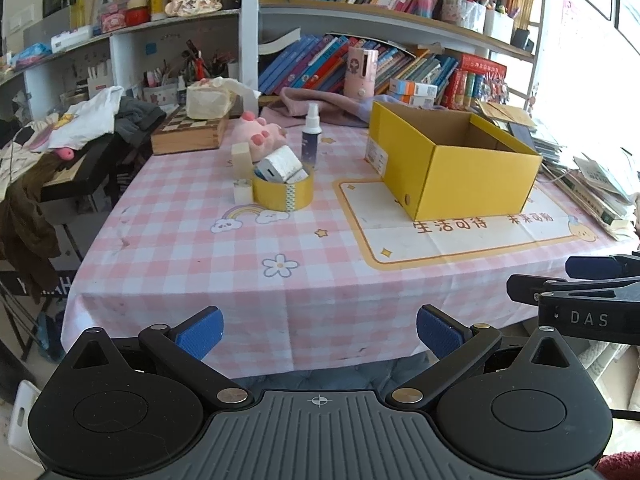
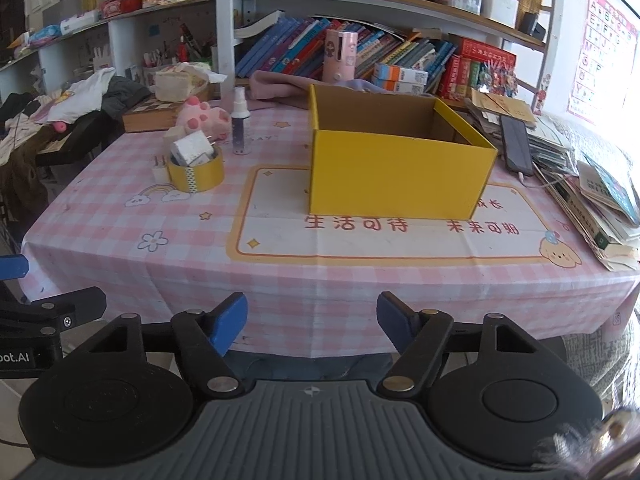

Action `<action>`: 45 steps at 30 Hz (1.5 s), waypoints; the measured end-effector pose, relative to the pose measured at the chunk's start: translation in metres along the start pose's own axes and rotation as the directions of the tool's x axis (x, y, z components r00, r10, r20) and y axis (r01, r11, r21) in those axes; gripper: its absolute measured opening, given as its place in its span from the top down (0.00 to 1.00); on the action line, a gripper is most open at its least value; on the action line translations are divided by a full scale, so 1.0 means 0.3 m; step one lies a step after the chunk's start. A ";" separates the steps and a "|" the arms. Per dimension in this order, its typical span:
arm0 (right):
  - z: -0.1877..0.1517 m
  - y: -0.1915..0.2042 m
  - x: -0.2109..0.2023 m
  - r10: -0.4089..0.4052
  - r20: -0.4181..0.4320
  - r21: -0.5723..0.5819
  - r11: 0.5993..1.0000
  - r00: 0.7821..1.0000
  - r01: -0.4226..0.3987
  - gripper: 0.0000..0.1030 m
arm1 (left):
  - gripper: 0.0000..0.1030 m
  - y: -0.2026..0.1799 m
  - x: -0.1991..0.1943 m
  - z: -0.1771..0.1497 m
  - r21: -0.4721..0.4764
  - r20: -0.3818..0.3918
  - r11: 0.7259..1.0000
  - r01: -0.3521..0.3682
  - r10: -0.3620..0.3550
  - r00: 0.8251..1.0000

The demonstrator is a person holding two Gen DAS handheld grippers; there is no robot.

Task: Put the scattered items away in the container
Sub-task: 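Move both tools toward the yellow tape roll on the table, then reach the right tool down into the tape roll toward the white charger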

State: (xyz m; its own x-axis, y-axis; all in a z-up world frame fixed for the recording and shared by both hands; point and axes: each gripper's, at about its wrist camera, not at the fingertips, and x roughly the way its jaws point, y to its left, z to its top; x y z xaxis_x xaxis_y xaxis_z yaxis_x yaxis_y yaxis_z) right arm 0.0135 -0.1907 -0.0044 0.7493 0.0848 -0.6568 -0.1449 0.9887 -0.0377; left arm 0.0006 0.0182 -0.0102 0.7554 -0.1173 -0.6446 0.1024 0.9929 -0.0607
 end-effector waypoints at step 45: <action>0.273 0.257 0.267 0.239 0.068 -0.146 0.963 0.969 -0.227 0.33 | 0.01 0.239 0.117 0.110 -0.080 0.013 0.988 -0.130 0.132 0.991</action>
State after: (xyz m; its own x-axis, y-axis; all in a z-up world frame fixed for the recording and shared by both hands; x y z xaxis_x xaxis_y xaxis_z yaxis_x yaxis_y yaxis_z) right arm 0.1153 -0.0976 0.0016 0.7353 0.3266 -0.5938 -0.4038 0.9148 0.0032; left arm 0.0557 0.0846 -0.0120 0.7710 0.0144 -0.6367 -0.0494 0.9981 -0.0371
